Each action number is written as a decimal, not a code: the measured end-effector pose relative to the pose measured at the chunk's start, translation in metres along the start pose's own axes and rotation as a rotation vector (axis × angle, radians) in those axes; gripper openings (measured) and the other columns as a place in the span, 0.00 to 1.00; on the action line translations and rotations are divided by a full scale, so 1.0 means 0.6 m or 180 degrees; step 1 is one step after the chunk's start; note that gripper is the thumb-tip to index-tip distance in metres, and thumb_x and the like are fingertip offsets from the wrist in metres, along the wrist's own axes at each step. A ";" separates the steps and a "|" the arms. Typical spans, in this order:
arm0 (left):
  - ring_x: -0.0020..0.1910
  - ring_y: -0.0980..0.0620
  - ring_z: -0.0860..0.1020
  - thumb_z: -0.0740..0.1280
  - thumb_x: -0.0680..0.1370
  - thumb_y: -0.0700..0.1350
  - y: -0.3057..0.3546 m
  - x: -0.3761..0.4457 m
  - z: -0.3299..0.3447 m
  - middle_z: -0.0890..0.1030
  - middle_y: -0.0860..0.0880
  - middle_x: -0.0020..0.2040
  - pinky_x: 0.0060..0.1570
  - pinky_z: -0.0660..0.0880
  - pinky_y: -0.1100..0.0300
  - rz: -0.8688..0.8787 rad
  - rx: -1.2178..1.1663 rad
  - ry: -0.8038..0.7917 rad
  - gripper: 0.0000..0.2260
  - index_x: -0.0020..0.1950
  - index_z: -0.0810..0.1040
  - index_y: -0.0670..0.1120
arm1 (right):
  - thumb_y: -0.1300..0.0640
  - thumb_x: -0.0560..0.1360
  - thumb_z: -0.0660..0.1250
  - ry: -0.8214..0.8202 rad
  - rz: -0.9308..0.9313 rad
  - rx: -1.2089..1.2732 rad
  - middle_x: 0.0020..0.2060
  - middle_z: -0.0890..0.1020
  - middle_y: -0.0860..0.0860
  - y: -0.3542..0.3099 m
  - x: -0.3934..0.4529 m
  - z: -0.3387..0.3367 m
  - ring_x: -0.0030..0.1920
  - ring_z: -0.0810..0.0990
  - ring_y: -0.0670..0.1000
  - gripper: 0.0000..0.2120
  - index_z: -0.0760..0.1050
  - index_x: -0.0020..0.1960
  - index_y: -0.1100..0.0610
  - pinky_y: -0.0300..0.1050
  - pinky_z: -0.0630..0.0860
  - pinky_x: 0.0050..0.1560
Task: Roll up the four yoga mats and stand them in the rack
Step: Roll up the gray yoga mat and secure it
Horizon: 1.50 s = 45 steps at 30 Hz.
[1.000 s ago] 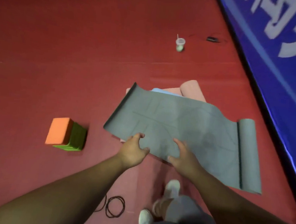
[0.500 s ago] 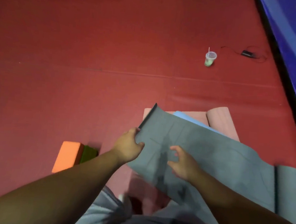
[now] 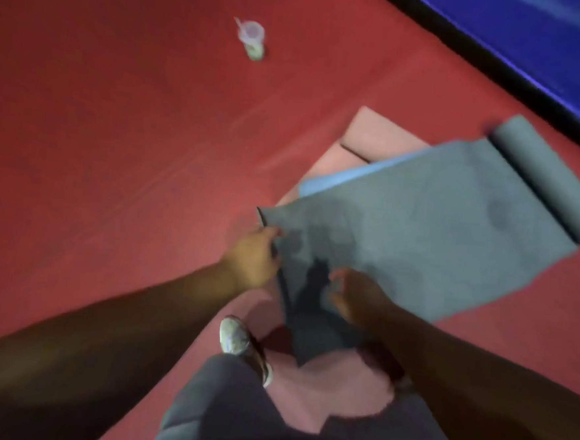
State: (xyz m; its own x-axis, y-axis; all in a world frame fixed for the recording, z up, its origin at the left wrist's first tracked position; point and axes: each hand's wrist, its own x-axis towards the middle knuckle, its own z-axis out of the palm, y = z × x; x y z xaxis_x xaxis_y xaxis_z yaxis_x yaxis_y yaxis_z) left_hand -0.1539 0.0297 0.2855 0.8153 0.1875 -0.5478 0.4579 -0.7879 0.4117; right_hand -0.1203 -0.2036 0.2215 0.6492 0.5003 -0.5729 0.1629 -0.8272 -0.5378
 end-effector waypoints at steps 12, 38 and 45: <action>0.66 0.42 0.76 0.63 0.79 0.47 -0.038 0.031 0.143 0.73 0.45 0.70 0.60 0.75 0.53 0.1099 0.1781 -0.1142 0.21 0.73 0.71 0.52 | 0.54 0.76 0.65 -0.0192 0.0837 0.0228 0.54 0.82 0.57 0.019 -0.087 0.183 0.57 0.79 0.60 0.11 0.77 0.55 0.57 0.43 0.68 0.47; 0.59 0.43 0.81 0.60 0.83 0.49 -0.393 0.386 0.682 0.82 0.47 0.59 0.45 0.73 0.54 0.2124 0.3392 -0.1112 0.11 0.61 0.79 0.49 | 0.57 0.84 0.51 -0.0322 0.0981 -0.0289 0.60 0.79 0.59 0.248 0.304 0.651 0.61 0.79 0.61 0.16 0.75 0.63 0.56 0.50 0.71 0.51; 0.61 0.41 0.79 0.63 0.82 0.54 -0.283 0.301 0.801 0.81 0.44 0.63 0.56 0.75 0.52 0.2360 0.2450 -0.1877 0.14 0.65 0.78 0.52 | 0.57 0.79 0.68 -0.1795 0.1170 -0.1100 0.59 0.81 0.58 0.370 0.211 0.553 0.61 0.80 0.59 0.14 0.78 0.62 0.60 0.50 0.75 0.60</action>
State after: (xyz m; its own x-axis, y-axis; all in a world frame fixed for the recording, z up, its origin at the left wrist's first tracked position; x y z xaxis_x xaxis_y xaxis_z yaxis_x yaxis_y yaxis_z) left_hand -0.2546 -0.0847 -0.2335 0.4123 -0.5923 -0.6923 -0.5427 -0.7700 0.3355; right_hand -0.2486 -0.2387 -0.1756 0.2434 0.1552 -0.9574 0.2933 -0.9527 -0.0798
